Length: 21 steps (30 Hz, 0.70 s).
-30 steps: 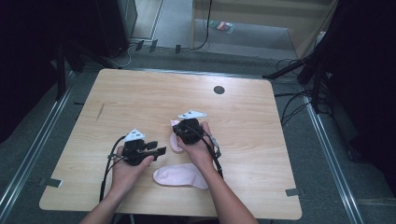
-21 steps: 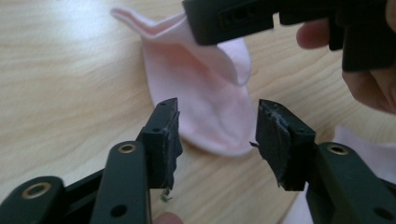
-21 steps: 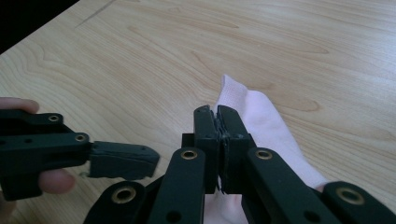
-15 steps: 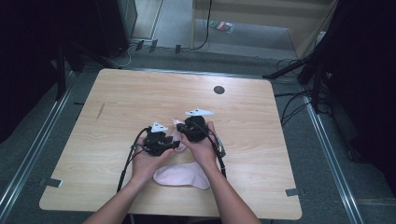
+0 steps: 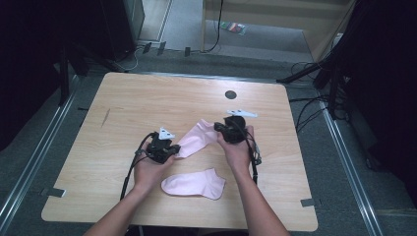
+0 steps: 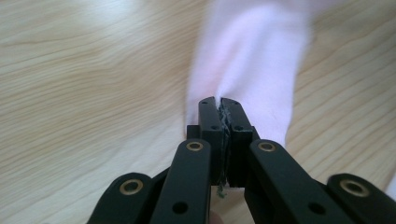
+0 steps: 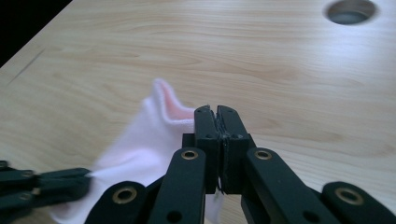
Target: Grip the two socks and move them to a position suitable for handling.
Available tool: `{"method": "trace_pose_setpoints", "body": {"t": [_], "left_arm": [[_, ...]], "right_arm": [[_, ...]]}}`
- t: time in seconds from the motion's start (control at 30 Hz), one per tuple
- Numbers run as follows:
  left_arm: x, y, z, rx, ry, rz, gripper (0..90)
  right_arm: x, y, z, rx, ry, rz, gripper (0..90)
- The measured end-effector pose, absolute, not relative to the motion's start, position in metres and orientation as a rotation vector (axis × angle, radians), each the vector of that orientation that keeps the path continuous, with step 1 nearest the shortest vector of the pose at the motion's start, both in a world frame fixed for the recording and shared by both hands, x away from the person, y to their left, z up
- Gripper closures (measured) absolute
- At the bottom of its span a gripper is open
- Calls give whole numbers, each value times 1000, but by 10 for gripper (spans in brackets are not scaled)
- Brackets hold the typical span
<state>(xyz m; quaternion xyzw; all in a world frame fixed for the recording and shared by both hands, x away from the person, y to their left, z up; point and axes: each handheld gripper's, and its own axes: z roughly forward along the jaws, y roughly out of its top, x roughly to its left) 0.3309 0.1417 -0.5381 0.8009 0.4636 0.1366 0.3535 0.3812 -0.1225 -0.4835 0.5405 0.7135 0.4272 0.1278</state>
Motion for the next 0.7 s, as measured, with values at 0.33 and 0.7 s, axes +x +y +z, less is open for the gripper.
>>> {"method": "trace_pose_setpoints", "body": {"t": [0.33, 0.7], "left_arm": [[333, 160, -535, 2142, 1150, 418, 900], [331, 179, -523, 1863, 1237, 446, 504]], "right_arm": [[377, -145, -514, 1723, 2133, 1206, 900], [379, -156, -524, 1731, 2166, 1244, 598]]}}
